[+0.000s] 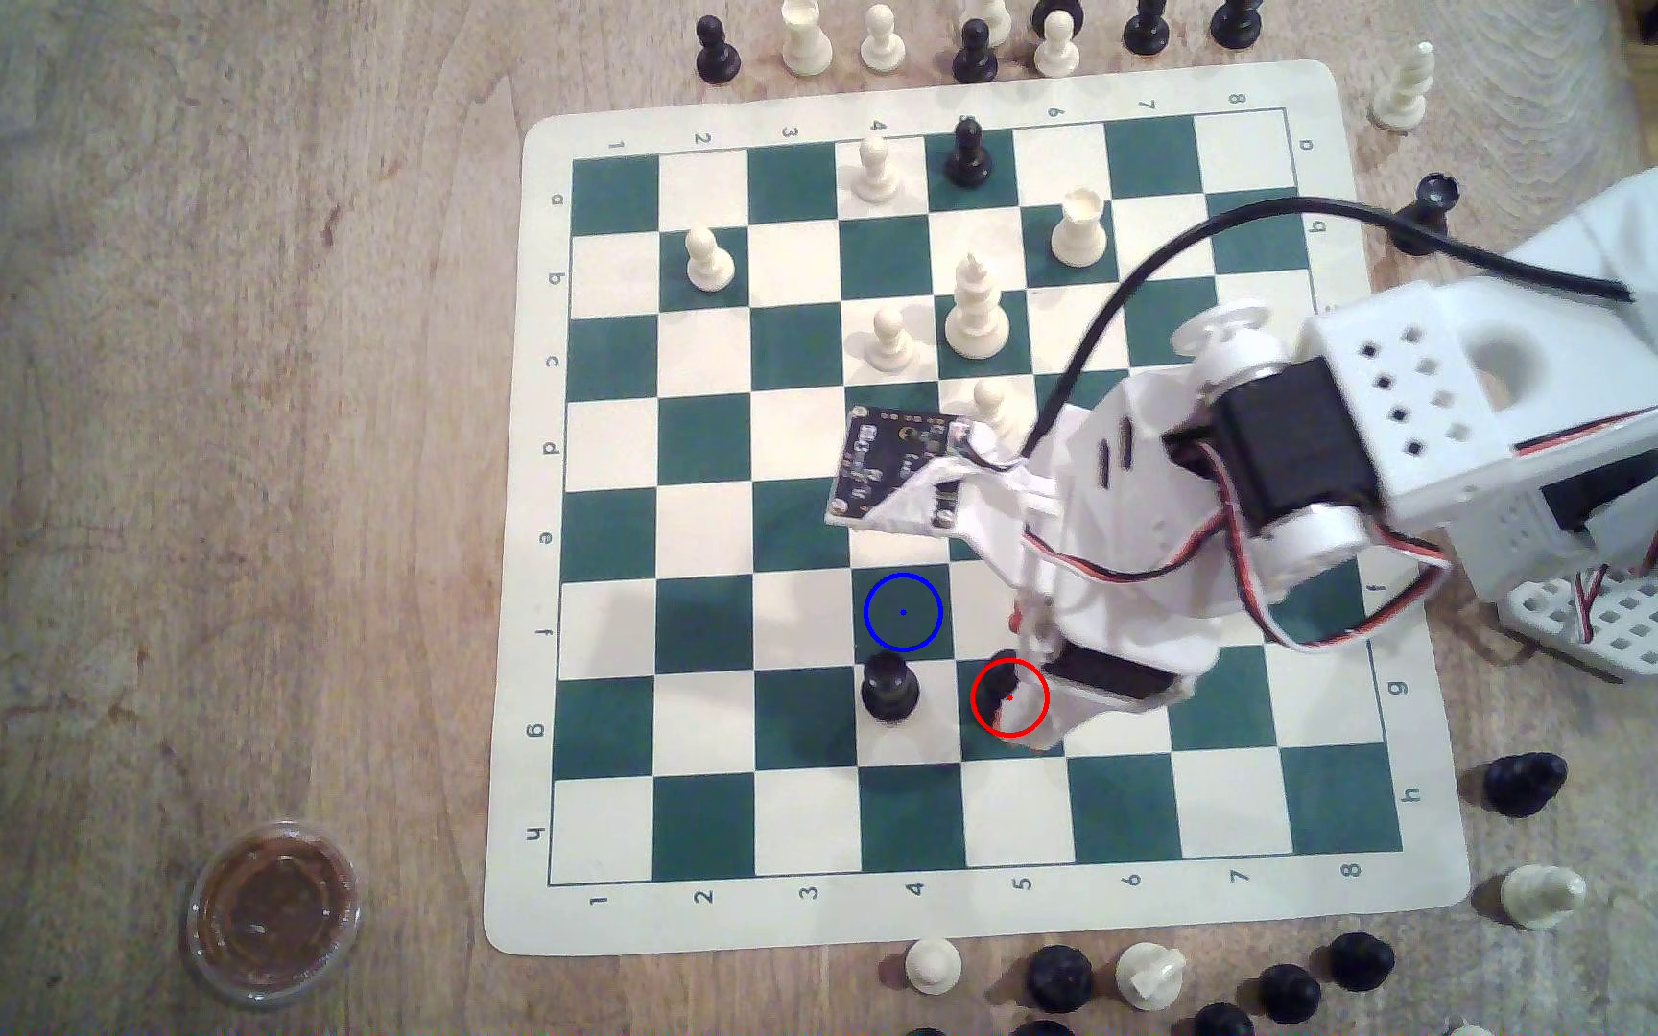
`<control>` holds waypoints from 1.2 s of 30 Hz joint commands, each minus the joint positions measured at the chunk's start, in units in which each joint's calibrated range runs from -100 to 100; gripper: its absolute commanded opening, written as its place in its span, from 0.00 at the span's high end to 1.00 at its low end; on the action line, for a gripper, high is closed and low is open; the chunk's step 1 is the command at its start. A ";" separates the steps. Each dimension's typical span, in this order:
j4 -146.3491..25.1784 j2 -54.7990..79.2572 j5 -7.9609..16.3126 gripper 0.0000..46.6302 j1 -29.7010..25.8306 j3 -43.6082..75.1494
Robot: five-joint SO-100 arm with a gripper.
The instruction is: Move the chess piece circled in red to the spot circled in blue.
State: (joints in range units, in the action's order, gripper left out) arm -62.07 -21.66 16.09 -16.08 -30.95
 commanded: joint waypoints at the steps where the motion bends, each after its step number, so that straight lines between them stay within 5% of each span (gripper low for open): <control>1: 1.06 0.78 -0.20 0.65 0.63 4.66; 36: 5.64 7.23 -0.39 0.67 1.02 -0.87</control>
State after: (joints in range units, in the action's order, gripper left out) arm -57.21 -13.87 15.70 -15.49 -32.85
